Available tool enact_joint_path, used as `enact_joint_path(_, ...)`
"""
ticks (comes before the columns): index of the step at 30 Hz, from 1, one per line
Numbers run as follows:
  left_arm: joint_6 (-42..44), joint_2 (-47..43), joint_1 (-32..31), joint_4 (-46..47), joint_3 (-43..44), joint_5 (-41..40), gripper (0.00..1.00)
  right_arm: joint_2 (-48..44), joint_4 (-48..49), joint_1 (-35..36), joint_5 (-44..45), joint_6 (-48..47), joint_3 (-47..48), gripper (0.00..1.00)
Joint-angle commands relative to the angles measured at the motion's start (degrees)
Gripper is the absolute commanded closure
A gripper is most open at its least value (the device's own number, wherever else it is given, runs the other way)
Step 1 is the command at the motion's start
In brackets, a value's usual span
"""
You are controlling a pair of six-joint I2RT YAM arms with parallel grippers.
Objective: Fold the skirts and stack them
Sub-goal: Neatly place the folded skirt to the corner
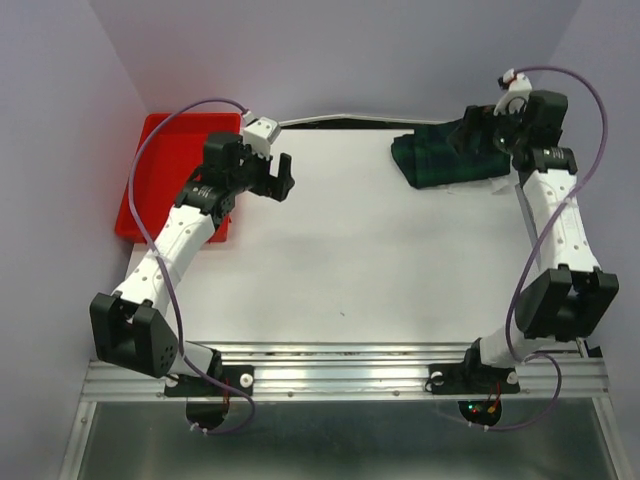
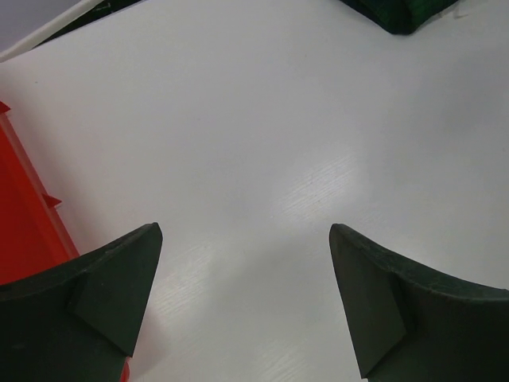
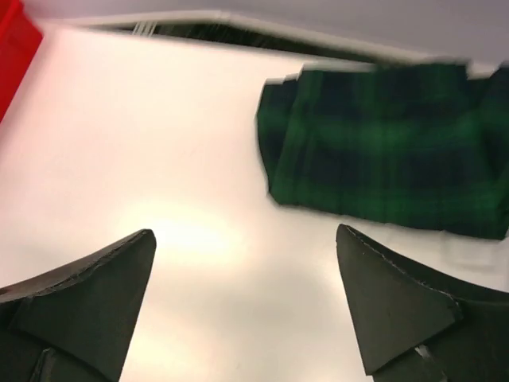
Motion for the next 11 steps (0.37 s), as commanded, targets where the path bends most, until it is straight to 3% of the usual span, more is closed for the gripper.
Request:
enact_joint_path(1,-1.08,-0.07,0.42,1.57,-2.96,-4.41,0.02,-5.5,-7.04,-0.29,-8.62,-0.37,-17.25,0.0)
enact_joint_path(7,1.3,-4.11,0.77,3.24,-11.49,-6.18,0.02,-17.28,-7.83,0.24,-10.31,-1.61,-33.37,0.0)
enact_joint_path(11,2.18,-6.92,0.77,3.77,-14.14,-5.65,0.02,-20.01,-7.92,0.76,-10.57,-1.52,-37.16,0.0)
